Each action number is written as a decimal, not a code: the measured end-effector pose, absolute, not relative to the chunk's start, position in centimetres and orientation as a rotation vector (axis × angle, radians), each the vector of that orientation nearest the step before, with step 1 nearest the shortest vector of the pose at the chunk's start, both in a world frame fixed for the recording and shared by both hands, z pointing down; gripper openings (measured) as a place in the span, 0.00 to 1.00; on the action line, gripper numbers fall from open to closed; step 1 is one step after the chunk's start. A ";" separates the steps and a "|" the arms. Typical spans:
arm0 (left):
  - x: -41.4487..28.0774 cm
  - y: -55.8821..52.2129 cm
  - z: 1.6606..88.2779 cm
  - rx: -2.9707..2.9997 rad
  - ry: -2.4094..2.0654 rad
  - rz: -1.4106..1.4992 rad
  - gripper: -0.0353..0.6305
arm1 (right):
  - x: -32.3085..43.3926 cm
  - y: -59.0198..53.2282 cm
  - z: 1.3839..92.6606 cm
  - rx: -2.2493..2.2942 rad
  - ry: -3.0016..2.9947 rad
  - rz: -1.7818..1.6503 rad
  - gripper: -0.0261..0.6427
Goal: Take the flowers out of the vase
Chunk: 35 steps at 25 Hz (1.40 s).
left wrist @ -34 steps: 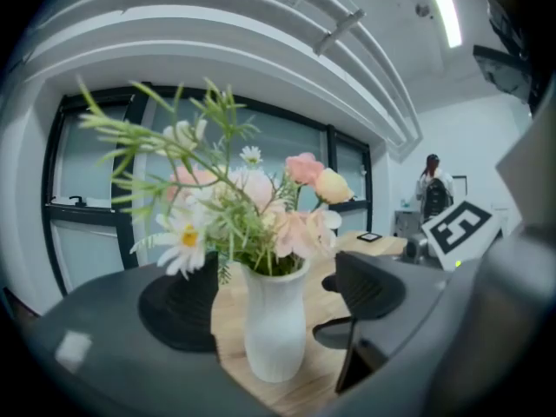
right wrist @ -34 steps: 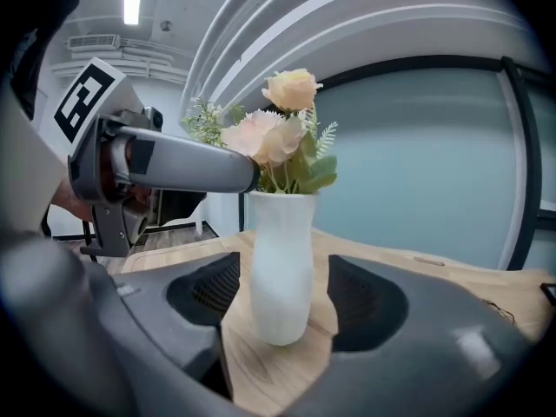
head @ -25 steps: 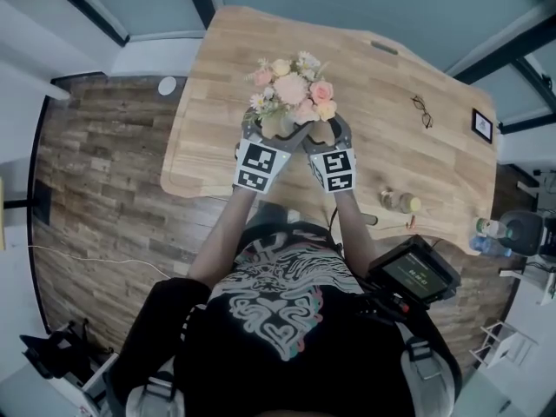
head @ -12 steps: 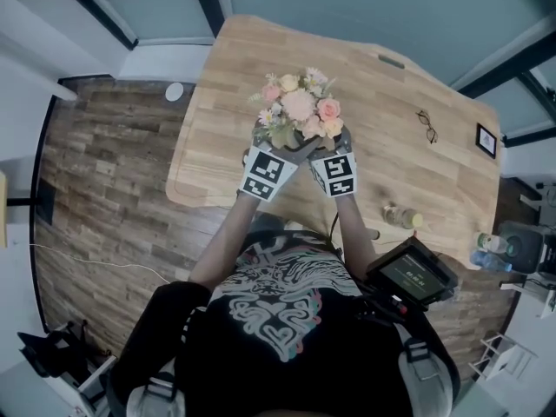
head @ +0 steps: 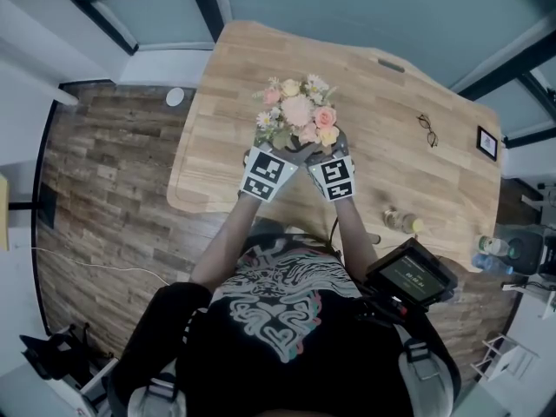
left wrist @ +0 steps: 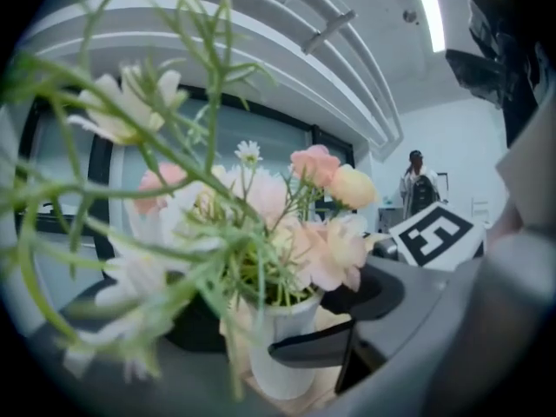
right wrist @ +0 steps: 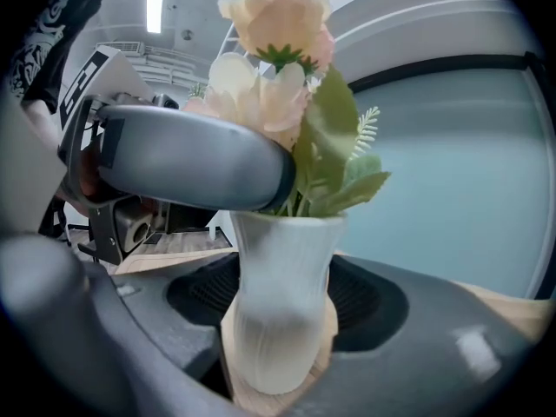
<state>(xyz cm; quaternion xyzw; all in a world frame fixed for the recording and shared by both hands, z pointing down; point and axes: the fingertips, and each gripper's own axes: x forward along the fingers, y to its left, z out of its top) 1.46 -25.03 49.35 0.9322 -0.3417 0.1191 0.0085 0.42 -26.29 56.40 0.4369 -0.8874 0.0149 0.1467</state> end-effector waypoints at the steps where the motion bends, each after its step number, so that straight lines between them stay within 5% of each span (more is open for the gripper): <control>1: 1.4 -25.1 49.2 2.914 -1.072 0.367 0.62 | 0.5 -26.3 56.4 1.257 -2.552 0.042 0.51; 11: 1.6 -25.3 49.0 2.992 -1.212 0.437 0.20 | 0.6 -26.5 56.4 1.267 -2.556 0.049 0.51; 35: 5.7 -25.4 47.3 3.009 -1.062 0.397 0.13 | 5.5 -27.4 55.2 1.538 -2.468 0.081 0.49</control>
